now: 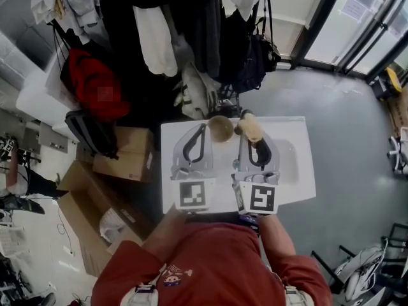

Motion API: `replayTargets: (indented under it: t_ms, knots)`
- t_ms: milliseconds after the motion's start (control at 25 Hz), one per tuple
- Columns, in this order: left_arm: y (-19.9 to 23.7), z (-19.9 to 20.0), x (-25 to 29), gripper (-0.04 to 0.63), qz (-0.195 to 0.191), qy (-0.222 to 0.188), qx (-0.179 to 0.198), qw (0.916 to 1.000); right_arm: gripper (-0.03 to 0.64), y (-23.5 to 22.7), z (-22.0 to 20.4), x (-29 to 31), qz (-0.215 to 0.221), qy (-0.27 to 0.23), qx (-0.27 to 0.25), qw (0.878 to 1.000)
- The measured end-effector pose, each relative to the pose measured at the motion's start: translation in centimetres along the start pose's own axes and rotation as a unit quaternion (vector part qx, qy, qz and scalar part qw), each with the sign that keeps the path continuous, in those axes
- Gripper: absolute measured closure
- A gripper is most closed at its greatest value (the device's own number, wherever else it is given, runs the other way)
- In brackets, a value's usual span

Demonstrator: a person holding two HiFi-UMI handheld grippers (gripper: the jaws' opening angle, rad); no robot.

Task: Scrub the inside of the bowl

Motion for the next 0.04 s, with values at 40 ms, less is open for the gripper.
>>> replayTargets:
  t_ms: [40]
  knots:
    - [-0.07, -0.04, -0.02, 0.589, -0.001, 0.001, -0.002, 1.0, 0.54, -0.12, 0.06, -0.05, -0.003, -0.002, 0.002, 1.0]
Point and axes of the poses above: the fingertips, and each gripper's own axes: x forward along the fingers, y to its left, z out of its top, the point moved 3 cm from there along -x, backward along the fingers, and after that the axes turned 10 degrees about z, right-handed, at the moved point
